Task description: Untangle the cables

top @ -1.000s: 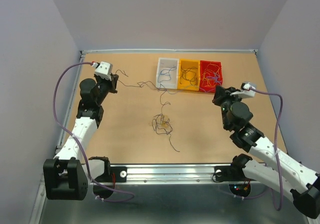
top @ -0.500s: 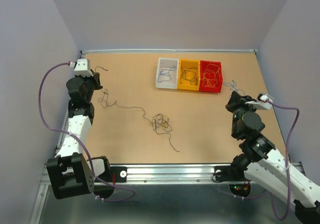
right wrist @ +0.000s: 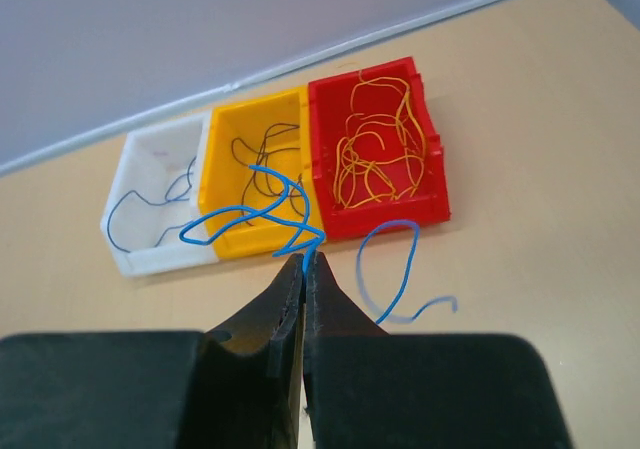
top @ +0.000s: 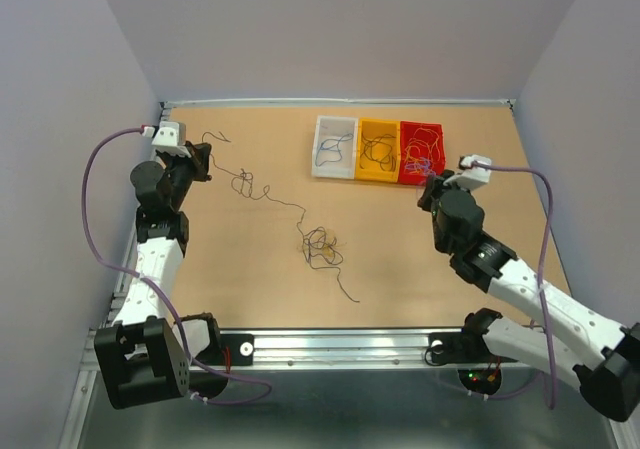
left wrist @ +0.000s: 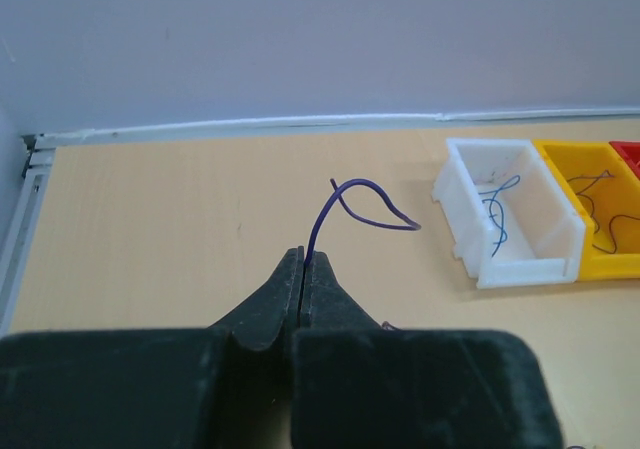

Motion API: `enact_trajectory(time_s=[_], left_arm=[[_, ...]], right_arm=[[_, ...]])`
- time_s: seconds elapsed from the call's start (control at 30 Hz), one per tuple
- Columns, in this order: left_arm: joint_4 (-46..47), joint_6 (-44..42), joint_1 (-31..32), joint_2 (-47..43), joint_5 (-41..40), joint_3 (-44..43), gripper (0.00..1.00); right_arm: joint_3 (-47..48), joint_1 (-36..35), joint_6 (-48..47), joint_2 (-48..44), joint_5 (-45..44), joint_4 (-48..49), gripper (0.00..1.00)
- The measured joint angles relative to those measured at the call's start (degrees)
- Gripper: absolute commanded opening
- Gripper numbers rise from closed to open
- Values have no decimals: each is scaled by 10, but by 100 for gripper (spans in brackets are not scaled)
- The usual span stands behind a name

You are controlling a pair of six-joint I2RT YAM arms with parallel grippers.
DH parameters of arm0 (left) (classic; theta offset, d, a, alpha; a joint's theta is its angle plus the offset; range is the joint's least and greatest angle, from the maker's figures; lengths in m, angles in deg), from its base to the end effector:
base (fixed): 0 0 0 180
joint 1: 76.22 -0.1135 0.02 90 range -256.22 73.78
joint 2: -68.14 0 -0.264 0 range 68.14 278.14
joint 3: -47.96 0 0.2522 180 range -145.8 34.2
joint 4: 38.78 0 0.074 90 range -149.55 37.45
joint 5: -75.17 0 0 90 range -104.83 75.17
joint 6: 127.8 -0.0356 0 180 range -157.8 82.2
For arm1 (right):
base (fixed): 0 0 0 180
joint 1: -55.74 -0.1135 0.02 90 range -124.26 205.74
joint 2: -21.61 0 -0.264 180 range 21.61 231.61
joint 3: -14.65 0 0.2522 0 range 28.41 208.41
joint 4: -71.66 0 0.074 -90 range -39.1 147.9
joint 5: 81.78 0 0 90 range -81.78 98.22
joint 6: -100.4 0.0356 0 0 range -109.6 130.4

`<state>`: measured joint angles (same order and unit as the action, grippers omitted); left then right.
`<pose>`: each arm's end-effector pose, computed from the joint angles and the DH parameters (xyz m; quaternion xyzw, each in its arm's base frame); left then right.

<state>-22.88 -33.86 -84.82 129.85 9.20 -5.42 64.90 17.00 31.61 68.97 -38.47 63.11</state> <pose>0.2494 0.0231 0.3235 0.0853 0.6577 -0.1071 0.7407 0.1652 0.0993 0.3107 0.1592 0.7131 0.0535 0.6807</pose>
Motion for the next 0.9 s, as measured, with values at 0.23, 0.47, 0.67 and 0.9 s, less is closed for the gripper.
enact_trajectory(time_s=[0.23, 0.47, 0.67, 0.9], left_arm=[[29, 0, 0, -50, 35, 27, 0], [47, 0, 0, -65, 63, 35, 0], [49, 0, 0, -75, 80, 37, 0], [53, 0, 0, -83, 95, 44, 0]], right_arm=[[98, 0, -30, 171, 94, 37, 1], [242, 0, -50, 348, 158, 86, 0], [386, 0, -70, 518, 167, 103, 1], [515, 8, -79, 676, 165, 100, 1]])
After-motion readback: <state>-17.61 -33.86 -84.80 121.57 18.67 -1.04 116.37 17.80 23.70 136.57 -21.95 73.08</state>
